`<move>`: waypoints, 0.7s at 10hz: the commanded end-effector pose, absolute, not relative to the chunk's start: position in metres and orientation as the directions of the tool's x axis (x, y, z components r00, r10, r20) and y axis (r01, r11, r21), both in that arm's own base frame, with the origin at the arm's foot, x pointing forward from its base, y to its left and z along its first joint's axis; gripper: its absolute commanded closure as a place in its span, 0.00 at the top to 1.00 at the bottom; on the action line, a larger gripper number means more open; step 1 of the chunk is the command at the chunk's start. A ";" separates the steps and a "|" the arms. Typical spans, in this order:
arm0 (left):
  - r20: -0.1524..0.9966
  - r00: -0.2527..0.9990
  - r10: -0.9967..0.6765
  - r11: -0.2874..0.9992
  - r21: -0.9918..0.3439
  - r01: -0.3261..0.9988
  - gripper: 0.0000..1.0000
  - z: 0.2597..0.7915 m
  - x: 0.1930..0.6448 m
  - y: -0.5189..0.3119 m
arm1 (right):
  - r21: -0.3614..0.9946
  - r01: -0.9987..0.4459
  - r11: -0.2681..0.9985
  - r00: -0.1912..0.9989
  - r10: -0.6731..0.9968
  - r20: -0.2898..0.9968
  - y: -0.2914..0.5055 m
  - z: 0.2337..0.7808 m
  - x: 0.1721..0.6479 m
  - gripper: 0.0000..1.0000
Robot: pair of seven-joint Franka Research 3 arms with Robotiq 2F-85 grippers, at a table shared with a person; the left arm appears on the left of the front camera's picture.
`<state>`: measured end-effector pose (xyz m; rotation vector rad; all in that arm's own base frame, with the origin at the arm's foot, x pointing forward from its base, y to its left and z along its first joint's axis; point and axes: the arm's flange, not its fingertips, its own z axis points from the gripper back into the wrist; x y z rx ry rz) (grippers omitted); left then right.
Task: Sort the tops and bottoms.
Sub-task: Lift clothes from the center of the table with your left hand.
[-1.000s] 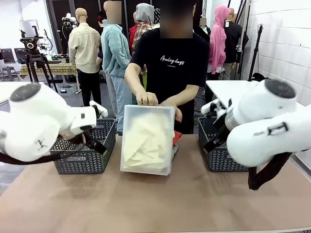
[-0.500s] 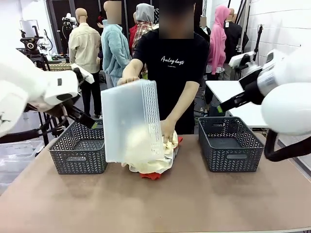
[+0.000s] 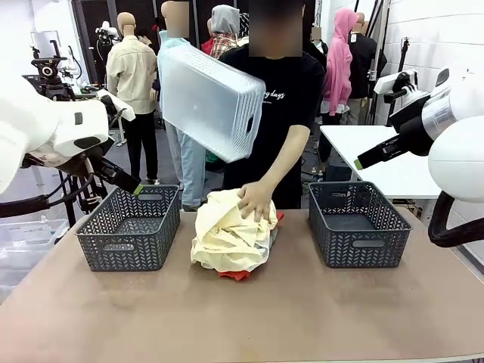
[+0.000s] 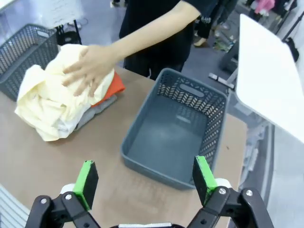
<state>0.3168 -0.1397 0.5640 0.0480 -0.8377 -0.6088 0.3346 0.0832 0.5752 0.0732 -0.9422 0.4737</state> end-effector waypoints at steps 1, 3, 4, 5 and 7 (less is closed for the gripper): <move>0.710 0.508 -0.488 0.851 0.257 0.458 1.00 0.583 0.304 -0.106 | -0.063 -0.416 0.907 0.502 0.287 0.816 0.040 0.586 0.317 1.00; 0.730 0.508 -0.458 0.859 0.215 0.466 1.00 0.596 0.299 -0.080 | 0.013 -0.452 0.892 0.488 0.234 0.841 0.022 0.582 0.310 1.00; 0.735 0.509 -0.447 0.855 0.185 0.484 1.00 0.596 0.299 -0.076 | 0.032 -0.483 0.875 0.490 0.239 0.839 0.023 0.580 0.313 1.00; 0.734 0.515 -0.444 0.855 0.174 0.489 1.00 0.594 0.297 -0.076 | 0.052 -0.521 0.852 0.491 0.249 0.835 0.030 0.578 0.317 1.00; 0.745 0.514 -0.426 0.853 0.141 0.503 1.00 0.587 0.299 -0.078 | 0.091 -0.584 0.807 0.472 0.246 0.847 0.040 0.577 0.329 1.00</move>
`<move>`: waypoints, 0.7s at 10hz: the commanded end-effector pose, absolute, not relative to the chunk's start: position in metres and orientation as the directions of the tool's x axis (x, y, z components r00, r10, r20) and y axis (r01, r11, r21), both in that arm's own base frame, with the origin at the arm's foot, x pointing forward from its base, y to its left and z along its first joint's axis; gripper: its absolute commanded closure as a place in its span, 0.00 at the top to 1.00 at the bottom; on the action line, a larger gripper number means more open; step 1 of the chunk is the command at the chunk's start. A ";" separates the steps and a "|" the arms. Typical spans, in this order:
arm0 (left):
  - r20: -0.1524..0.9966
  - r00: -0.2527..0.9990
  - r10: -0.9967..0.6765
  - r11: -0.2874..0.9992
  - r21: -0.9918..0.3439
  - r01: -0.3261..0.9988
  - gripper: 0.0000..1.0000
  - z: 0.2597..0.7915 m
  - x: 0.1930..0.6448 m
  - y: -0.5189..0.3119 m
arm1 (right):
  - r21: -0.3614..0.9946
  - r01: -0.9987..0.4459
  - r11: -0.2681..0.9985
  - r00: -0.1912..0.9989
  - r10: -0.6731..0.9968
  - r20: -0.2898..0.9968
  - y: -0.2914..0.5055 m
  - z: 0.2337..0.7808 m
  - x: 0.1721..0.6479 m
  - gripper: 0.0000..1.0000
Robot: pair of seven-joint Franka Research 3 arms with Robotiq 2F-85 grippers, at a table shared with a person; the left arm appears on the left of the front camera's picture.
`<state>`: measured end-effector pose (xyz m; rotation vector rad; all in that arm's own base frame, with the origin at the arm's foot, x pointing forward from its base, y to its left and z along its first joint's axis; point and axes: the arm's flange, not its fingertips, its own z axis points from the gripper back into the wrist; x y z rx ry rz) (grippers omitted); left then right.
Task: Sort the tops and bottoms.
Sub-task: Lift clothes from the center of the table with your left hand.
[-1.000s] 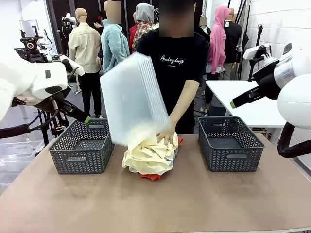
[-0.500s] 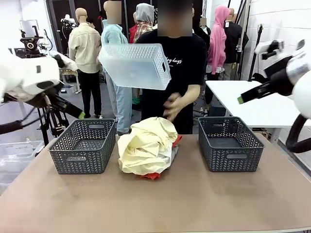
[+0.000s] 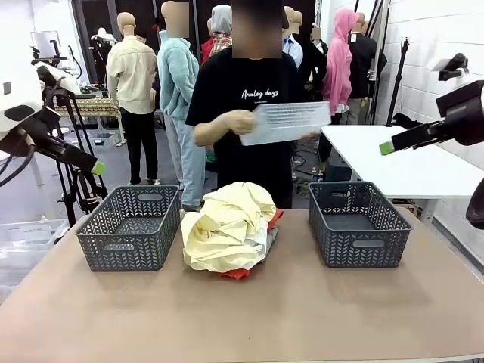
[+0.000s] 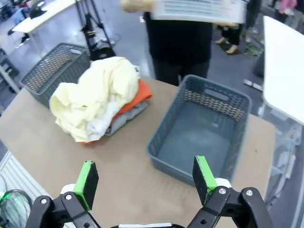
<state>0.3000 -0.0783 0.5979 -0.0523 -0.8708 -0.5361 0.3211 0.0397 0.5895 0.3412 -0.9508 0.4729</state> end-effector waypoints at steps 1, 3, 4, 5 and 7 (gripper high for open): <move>0.748 0.514 -0.420 0.849 0.124 0.513 1.00 0.586 0.300 -0.079 | 0.117 -0.602 0.790 0.466 0.229 0.855 0.043 0.575 0.335 1.00; 0.740 0.525 -0.420 0.865 0.151 0.479 1.00 0.596 0.301 -0.082 | 0.072 -0.527 0.847 0.492 0.235 0.838 0.040 0.590 0.321 1.00; 0.740 0.525 -0.420 0.865 0.151 0.479 1.00 0.596 0.301 -0.082 | 0.072 -0.527 0.847 0.492 0.235 0.838 0.040 0.590 0.321 1.00; 0.740 0.525 -0.420 0.865 0.151 0.479 1.00 0.596 0.301 -0.082 | 0.072 -0.527 0.847 0.492 0.235 0.838 0.040 0.590 0.321 1.00; 0.740 0.525 -0.420 0.865 0.151 0.479 1.00 0.596 0.301 -0.082 | 0.072 -0.527 0.847 0.492 0.235 0.838 0.040 0.590 0.321 1.00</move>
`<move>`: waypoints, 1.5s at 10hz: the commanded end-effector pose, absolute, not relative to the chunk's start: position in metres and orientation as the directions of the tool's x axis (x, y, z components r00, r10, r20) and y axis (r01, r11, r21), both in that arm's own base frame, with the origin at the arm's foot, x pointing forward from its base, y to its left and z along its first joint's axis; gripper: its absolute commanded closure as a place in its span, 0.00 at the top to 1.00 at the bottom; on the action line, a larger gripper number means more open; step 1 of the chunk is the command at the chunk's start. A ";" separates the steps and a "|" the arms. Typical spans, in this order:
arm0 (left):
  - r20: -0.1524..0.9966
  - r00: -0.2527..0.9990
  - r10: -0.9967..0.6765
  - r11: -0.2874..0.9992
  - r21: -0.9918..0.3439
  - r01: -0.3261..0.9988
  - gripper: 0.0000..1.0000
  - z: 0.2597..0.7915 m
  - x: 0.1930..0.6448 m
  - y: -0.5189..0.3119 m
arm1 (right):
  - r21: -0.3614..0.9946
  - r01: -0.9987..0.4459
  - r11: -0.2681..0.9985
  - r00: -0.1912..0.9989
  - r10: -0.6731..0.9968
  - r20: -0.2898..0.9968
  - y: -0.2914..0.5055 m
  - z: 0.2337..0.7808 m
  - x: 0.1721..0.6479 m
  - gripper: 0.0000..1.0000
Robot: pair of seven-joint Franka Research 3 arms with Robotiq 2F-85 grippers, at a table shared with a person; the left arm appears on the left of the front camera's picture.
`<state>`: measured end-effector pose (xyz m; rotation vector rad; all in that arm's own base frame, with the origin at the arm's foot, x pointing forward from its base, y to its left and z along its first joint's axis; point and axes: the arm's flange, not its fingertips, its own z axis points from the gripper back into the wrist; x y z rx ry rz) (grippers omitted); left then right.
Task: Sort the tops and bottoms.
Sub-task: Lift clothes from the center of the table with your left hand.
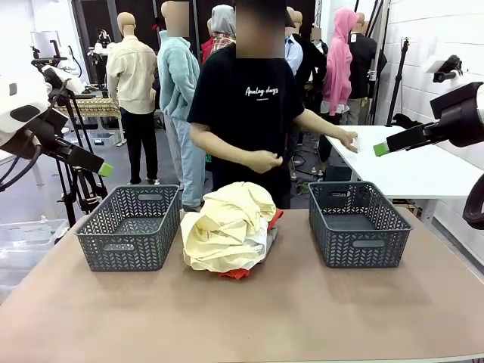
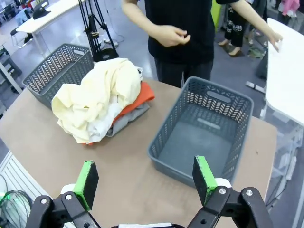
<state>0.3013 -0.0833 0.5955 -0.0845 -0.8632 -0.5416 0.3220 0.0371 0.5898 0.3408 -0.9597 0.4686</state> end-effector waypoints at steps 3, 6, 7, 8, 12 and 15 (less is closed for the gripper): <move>0.740 0.525 -0.420 0.865 0.151 0.479 1.00 0.596 0.301 -0.082 | 0.072 -0.527 0.847 0.492 0.235 0.838 0.040 0.590 0.321 1.00; 0.740 0.525 -0.420 0.865 0.151 0.479 1.00 0.596 0.301 -0.082 | 0.072 -0.527 0.847 0.492 0.235 0.838 0.040 0.590 0.321 1.00; 0.740 0.525 -0.420 0.865 0.151 0.479 1.00 0.596 0.301 -0.082 | 0.072 -0.527 0.847 0.492 0.235 0.838 0.040 0.590 0.321 1.00; 0.740 0.525 -0.420 0.865 0.151 0.479 1.00 0.596 0.301 -0.082 | 0.072 -0.527 0.847 0.492 0.235 0.838 0.040 0.590 0.321 1.00; 0.740 0.525 -0.420 0.865 0.151 0.479 1.00 0.596 0.301 -0.082 | 0.072 -0.527 0.847 0.492 0.235 0.838 0.040 0.590 0.321 1.00; 0.740 0.525 -0.420 0.865 0.151 0.479 1.00 0.596 0.301 -0.082 | 0.072 -0.527 0.847 0.492 0.235 0.838 0.040 0.590 0.321 1.00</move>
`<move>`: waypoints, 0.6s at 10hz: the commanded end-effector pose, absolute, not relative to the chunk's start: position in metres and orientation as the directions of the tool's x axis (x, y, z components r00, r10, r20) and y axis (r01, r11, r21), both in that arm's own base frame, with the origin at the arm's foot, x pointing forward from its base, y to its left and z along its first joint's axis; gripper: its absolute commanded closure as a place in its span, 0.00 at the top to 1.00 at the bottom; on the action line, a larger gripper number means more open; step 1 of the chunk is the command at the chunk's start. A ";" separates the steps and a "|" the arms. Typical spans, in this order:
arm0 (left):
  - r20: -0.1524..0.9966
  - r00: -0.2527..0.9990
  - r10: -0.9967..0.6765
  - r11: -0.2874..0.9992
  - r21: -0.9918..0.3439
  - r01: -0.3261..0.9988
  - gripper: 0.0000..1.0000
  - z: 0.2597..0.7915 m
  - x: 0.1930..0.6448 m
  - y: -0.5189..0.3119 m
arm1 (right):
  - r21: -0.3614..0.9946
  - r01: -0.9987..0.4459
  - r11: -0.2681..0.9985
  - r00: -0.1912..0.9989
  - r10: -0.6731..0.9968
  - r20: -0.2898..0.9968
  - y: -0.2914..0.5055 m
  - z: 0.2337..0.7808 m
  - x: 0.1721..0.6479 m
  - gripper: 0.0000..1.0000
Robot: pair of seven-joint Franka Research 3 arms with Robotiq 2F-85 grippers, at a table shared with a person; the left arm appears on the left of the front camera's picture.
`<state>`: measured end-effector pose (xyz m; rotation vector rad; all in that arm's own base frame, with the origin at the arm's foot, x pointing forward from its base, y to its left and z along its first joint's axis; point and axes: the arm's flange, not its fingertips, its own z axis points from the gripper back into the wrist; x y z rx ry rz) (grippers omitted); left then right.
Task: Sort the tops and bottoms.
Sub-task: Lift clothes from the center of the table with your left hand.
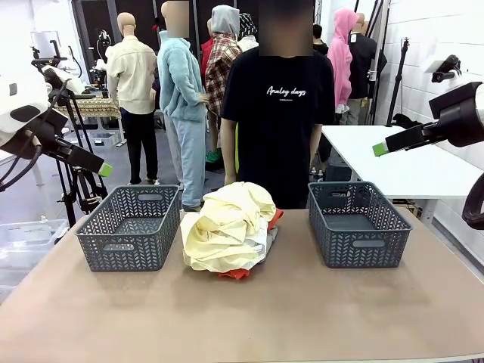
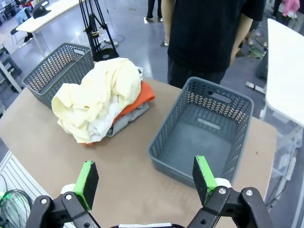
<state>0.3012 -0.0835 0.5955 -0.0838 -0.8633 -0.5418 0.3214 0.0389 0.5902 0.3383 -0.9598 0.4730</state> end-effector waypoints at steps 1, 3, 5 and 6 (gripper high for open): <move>0.740 0.525 -0.420 0.865 0.151 0.479 1.00 0.596 0.301 -0.082 | 0.072 -0.527 0.847 0.492 0.235 0.838 0.040 0.590 0.321 1.00; 0.740 0.525 -0.420 0.865 0.151 0.479 1.00 0.596 0.301 -0.082 | 0.072 -0.527 0.847 0.492 0.235 0.838 0.040 0.590 0.321 1.00; 0.740 0.525 -0.420 0.865 0.151 0.479 1.00 0.596 0.301 -0.082 | 0.072 -0.527 0.847 0.492 0.235 0.838 0.040 0.590 0.321 1.00; 0.740 0.525 -0.420 0.865 0.151 0.479 1.00 0.596 0.301 -0.082 | 0.072 -0.527 0.847 0.492 0.235 0.838 0.040 0.590 0.321 1.00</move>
